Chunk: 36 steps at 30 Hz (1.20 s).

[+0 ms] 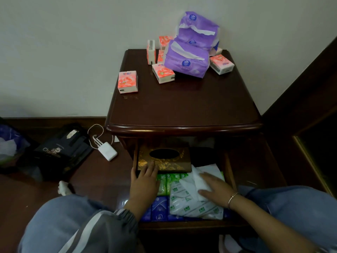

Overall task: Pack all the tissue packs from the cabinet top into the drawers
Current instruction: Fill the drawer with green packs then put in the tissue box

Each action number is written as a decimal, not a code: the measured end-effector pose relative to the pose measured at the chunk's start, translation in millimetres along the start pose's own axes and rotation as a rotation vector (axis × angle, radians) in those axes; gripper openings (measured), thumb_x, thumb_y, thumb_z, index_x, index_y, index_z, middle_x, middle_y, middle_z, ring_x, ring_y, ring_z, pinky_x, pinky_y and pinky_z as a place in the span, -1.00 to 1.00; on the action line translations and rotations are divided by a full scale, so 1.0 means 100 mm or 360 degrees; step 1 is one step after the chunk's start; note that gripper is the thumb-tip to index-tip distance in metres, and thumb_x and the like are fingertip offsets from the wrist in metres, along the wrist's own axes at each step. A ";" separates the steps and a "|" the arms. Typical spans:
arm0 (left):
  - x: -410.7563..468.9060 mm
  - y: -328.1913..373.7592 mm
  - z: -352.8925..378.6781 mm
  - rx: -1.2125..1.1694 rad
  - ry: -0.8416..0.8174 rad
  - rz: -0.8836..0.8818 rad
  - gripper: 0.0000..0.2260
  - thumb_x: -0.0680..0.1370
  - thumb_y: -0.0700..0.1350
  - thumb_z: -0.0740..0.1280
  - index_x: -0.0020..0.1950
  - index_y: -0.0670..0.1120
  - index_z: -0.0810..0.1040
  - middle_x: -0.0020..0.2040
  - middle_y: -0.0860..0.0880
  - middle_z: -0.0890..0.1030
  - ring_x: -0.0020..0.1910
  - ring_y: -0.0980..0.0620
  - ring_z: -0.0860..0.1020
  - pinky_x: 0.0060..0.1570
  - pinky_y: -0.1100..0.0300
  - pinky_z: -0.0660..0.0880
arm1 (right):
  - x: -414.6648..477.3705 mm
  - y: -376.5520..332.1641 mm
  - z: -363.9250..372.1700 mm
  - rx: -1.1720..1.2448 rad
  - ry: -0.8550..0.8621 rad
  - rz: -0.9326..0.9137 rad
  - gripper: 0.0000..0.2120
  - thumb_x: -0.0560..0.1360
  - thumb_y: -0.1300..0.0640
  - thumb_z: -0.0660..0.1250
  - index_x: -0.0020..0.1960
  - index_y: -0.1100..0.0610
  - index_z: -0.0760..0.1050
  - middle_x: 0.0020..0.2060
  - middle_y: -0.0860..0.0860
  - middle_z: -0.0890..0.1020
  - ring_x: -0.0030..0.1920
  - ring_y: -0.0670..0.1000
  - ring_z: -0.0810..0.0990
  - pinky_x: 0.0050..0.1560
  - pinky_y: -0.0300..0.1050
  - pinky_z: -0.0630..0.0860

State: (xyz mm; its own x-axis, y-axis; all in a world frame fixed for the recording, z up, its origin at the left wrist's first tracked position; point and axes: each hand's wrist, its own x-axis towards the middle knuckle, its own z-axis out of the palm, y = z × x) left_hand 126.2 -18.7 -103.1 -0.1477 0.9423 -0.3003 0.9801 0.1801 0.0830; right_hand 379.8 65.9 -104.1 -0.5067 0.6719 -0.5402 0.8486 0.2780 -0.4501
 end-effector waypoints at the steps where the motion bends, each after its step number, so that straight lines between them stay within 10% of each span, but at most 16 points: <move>1: -0.01 0.02 -0.01 -0.0030 0.0031 -0.0019 -0.49 0.63 0.08 0.03 0.56 -0.01 0.04 0.57 0.02 0.06 0.53 0.04 0.03 0.45 -0.13 -0.09 | -0.03 0.03 0.07 -0.0078 -0.0106 0.0005 -0.30 0.53 -0.14 0.23 0.54 0.01 -0.01 0.54 0.01 0.06 0.52 -0.02 0.06 0.48 -0.18 0.03; 5: -0.09 0.24 -0.02 -0.0170 0.0306 -0.0009 -0.67 0.58 0.04 0.14 0.31 -0.03 0.42 0.28 -0.02 0.44 0.28 -0.04 0.37 0.19 0.08 0.28 | -0.13 0.13 0.14 -0.0245 -0.0186 0.0008 -0.28 0.52 -0.16 0.24 0.54 -0.06 -0.05 0.55 -0.02 -0.01 0.53 0.00 0.02 0.50 -0.12 0.04; 14: -0.30 0.65 0.30 -0.0133 -0.0195 0.0443 -0.63 0.45 0.12 0.30 0.22 0.06 0.43 0.28 0.00 0.28 0.28 -0.05 0.26 0.16 0.00 0.24 | -0.20 -0.01 0.19 -0.0467 0.0033 -0.0177 -0.44 0.50 -0.05 0.26 0.47 -0.03 0.23 0.36 -0.01 0.32 0.33 0.06 0.30 0.27 -0.08 0.29; 25: -0.28 0.65 0.27 -0.0939 0.0203 0.0298 -0.96 0.45 -0.26 0.36 -0.13 -0.16 0.58 0.35 -0.13 0.27 0.37 -0.06 0.25 0.23 0.34 0.19 | -0.24 -0.22 0.30 -0.0141 -0.0129 -0.0234 -0.56 0.44 -0.15 0.32 0.25 0.00 0.47 0.22 0.01 0.54 0.22 0.08 0.46 0.20 -0.05 0.33; 31: -0.27 0.75 0.05 -0.1570 0.0357 -0.0237 -0.41 0.39 -0.11 0.51 0.33 -0.05 0.31 0.32 0.00 0.21 0.23 0.09 0.34 0.17 0.20 0.45 | -0.24 -0.34 0.16 0.0054 0.0478 -0.0146 -0.86 0.47 0.11 0.26 -0.02 0.10 0.54 -0.06 0.06 0.65 0.05 0.10 0.56 0.00 -0.12 0.35; 36: -0.34 0.83 -0.12 -0.2797 -0.0628 -0.0635 -0.52 0.39 0.08 0.46 0.22 -0.03 0.43 0.10 -0.03 0.66 0.02 0.00 0.65 -0.12 0.09 0.60 | -0.33 -0.46 0.14 -0.0051 0.0646 -0.0287 -0.82 0.48 0.09 0.24 0.06 0.02 0.52 -0.06 -0.01 0.63 0.05 0.04 0.53 0.06 -0.11 0.27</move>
State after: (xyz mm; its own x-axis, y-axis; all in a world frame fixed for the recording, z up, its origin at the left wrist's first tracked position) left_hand 211.1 -32.6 -74.9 -0.0190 0.7086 -0.7053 -0.3909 0.6440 0.6576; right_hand 355.4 21.1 -75.8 -0.5514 0.8242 -0.1293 0.7598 0.4321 -0.4859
